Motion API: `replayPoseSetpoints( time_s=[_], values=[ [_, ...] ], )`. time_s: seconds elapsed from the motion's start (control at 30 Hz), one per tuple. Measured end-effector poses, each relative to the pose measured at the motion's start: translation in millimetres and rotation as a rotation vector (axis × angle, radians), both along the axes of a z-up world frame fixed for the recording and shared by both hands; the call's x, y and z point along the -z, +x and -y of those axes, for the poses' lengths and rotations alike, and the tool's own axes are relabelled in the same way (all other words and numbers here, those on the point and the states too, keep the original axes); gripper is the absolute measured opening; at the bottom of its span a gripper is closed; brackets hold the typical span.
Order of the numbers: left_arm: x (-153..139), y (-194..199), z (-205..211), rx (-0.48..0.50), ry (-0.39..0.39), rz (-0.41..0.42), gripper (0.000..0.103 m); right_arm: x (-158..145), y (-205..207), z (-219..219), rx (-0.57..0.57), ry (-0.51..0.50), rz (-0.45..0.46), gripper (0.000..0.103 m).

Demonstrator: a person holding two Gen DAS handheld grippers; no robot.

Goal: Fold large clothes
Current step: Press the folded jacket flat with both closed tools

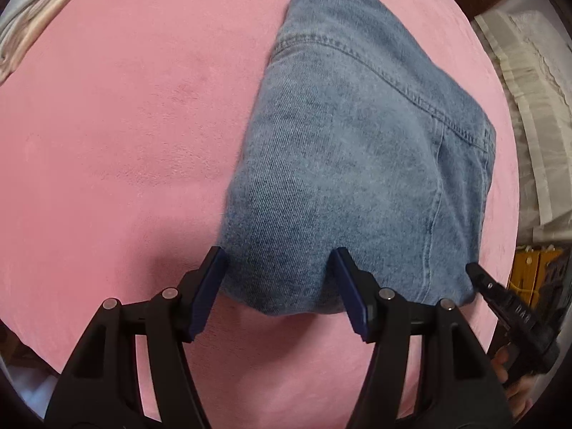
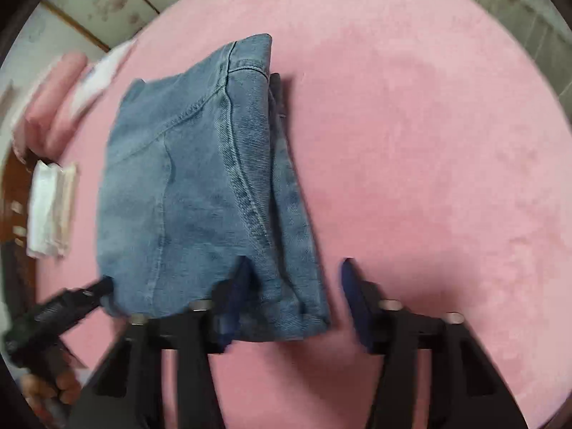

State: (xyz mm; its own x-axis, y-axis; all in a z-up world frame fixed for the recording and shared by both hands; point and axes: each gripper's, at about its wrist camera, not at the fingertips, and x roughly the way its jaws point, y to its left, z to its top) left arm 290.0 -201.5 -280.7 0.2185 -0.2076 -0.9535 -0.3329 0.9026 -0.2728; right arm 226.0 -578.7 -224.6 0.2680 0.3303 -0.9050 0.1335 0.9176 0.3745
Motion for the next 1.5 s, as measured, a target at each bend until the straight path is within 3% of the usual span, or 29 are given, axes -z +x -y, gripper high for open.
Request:
replayPoseSetpoints(
  time_s=[0.17, 0.3, 0.4, 0.5, 0.57, 0.6, 0.63, 0.67, 0.73, 0.8, 0.83, 0.87, 0.93, 1.1, 1.27, 1.37, 1.5],
  values=[
    [7, 2, -14, -0.018, -0.037, -0.028, 0.051, 5, -4, -19, 0.000, -0.033, -0.051, 0.006],
    [14, -1, -25, -0.041, -0.079, -0.040, 0.051, -7, -15, -16, 0.009, 0.052, -0.059, 0.006],
    [15, 2, -27, -0.017, -0.096, -0.057, 0.051, -8, -21, -19, 0.000, -0.071, -0.031, 0.006],
    [7, 6, -24, 0.020, -0.075, -0.066, 0.050, -10, -22, -10, 0.069, -0.135, -0.025, 0.005],
    [7, 8, -22, 0.024, -0.055, -0.070, 0.049, -11, -26, 1, 0.152, -0.328, -0.064, 0.000],
    [5, 9, -21, 0.016, -0.048, -0.073, 0.049, -11, -28, 10, 0.183, -0.378, -0.086, 0.000],
    [2, 8, -19, 0.014, -0.031, -0.081, 0.049, -12, -33, 24, 0.232, -0.348, -0.098, 0.000],
    [-1, 6, -14, 0.027, -0.001, -0.090, 0.049, -16, -44, 41, 0.310, -0.231, -0.087, 0.000],
    [-14, 1, -2, 0.073, 0.080, -0.093, 0.046, -22, -56, 54, 0.367, -0.131, -0.079, 0.000],
    [-31, -2, 15, 0.127, 0.148, -0.054, 0.037, -30, -65, 52, 0.356, -0.159, -0.078, 0.000],
    [-38, -4, 21, 0.150, 0.146, -0.028, 0.029, -33, -68, 48, 0.340, -0.175, -0.078, 0.000],
    [-45, -6, 27, 0.179, 0.127, 0.000, 0.011, -37, -71, 41, 0.319, -0.167, -0.077, 0.000],
    [-55, -8, 41, 0.245, 0.088, 0.031, 0.002, -43, -74, 28, 0.288, -0.109, -0.064, 0.000],
    [-56, -3, 62, 0.302, 0.041, 0.055, 0.002, -41, -63, -43, 0.130, 0.074, -0.001, 0.000],
    [-46, 7, 59, 0.261, -0.043, 0.050, 0.002, -31, -36, -111, 0.020, 0.142, 0.017, 0.000],
    [-22, 19, 58, 0.241, -0.089, -0.003, 0.000, -16, -23, -125, 0.011, 0.155, -0.037, 0.000],
    [0, 23, 51, 0.204, -0.083, -0.033, 0.000, -2, -10, -124, 0.031, 0.161, -0.060, 0.000]
  ],
)
